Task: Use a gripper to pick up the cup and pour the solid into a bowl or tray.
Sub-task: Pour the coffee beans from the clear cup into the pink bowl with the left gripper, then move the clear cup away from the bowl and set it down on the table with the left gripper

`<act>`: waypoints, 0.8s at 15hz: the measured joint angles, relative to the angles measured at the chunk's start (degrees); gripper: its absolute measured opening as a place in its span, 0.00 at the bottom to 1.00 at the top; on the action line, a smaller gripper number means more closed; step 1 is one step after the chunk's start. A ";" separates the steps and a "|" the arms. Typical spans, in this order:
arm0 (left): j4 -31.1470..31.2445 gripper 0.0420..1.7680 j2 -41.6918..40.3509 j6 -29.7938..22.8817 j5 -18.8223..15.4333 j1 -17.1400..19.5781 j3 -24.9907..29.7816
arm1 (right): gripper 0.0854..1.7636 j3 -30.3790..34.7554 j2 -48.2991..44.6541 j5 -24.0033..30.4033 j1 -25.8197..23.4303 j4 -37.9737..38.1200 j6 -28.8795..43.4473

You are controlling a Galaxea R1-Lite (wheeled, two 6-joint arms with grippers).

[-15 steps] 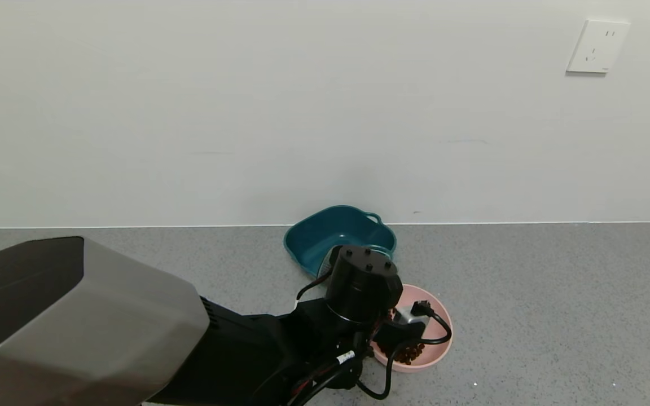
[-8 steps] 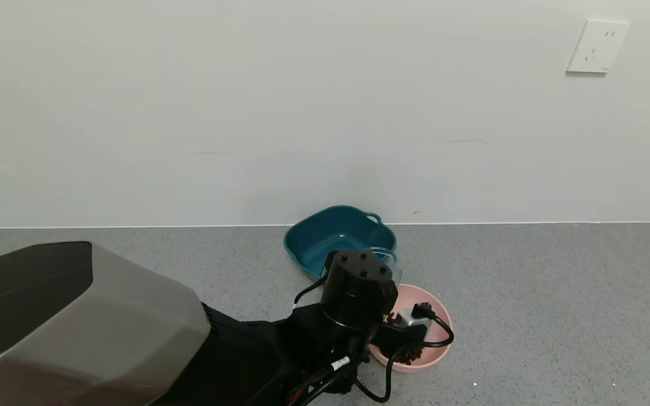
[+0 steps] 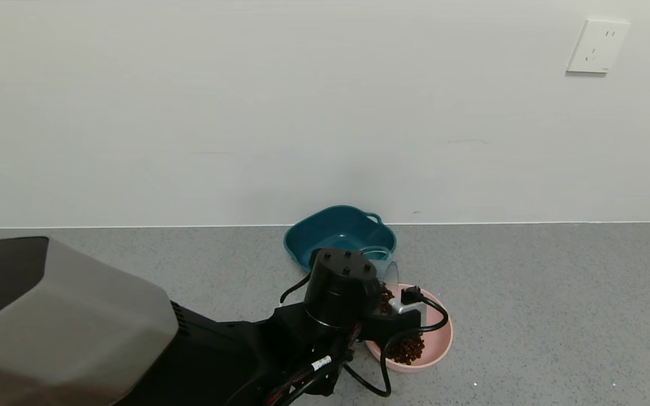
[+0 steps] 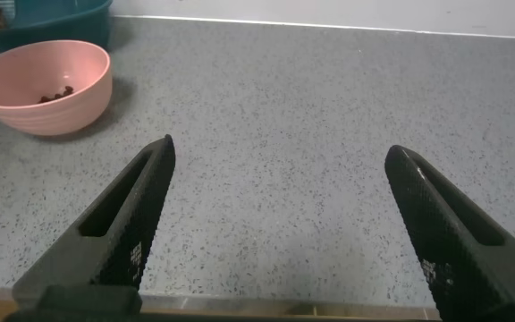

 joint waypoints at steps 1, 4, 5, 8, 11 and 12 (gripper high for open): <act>-0.21 0.75 -0.90 -2.05 0.06 -0.16 0.94 | 0.97 0.00 0.00 -0.02 0.00 -0.02 0.00; -0.16 0.75 -3.80 -10.23 0.56 -0.02 2.84 | 0.97 0.00 0.00 -0.02 0.00 -0.02 0.00; 0.01 0.75 -4.82 -13.81 0.78 0.09 3.15 | 0.97 0.00 0.00 -0.02 0.00 -0.02 0.00; 0.28 0.75 -7.91 -23.19 1.16 1.13 4.33 | 0.97 0.00 0.00 -0.02 0.00 -0.02 0.00; 0.33 0.75 -11.17 -32.98 1.24 3.19 5.56 | 0.97 0.00 0.00 -0.02 0.00 -0.05 0.00; 0.30 0.75 -12.48 -35.78 1.26 4.11 5.89 | 0.97 0.00 0.00 -0.02 0.02 -0.02 0.00</act>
